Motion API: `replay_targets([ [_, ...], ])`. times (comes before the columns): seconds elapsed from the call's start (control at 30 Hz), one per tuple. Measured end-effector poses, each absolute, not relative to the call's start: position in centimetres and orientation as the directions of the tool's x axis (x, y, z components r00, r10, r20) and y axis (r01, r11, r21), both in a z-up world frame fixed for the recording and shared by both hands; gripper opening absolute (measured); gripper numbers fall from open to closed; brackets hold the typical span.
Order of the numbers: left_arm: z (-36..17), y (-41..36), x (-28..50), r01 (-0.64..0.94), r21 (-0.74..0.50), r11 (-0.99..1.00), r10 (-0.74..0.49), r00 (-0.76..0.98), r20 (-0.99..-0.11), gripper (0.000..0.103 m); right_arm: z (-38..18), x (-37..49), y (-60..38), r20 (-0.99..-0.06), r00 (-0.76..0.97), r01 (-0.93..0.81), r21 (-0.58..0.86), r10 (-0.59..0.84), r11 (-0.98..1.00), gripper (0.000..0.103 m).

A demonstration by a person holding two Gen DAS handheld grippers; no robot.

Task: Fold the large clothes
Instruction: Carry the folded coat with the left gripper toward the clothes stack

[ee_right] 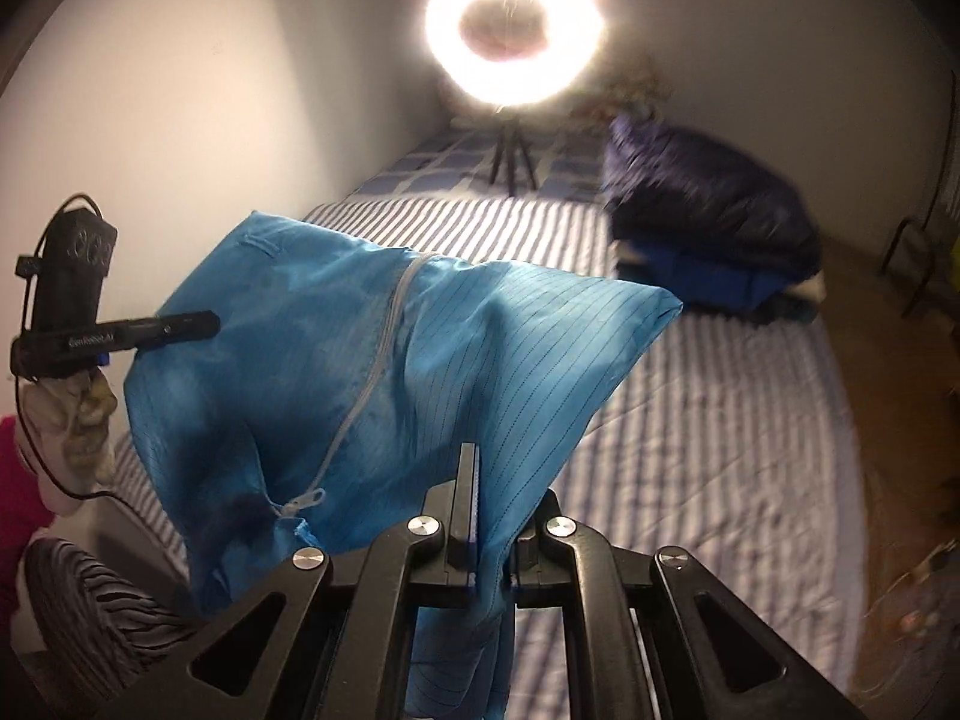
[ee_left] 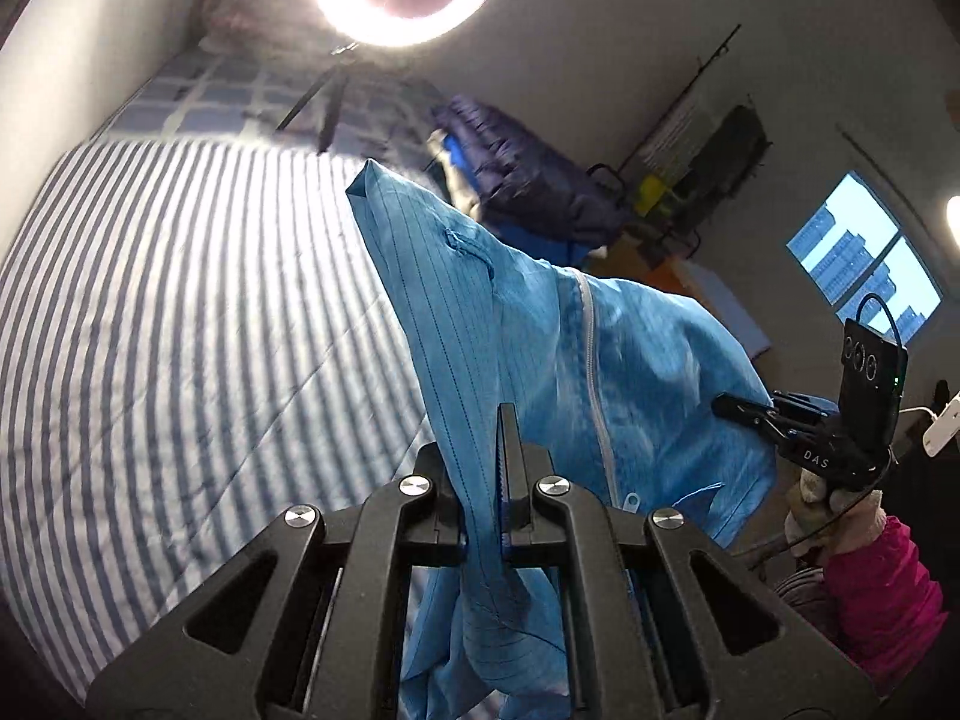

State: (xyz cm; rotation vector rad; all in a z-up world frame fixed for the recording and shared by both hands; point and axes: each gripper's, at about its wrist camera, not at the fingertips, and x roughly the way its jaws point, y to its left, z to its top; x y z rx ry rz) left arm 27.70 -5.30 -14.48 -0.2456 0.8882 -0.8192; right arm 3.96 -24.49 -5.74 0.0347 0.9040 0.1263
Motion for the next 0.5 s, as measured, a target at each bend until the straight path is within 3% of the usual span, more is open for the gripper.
replay_targets([
  [0.5, -9.2, -17.8, 39.9, 0.6, -0.436, 0.671, -0.73, 0.429, -0.532, 0.004, 0.3, 15.5, -35.6, -0.716, 0.695, -0.035, -0.123, -0.065, 0.992, 0.004],
])
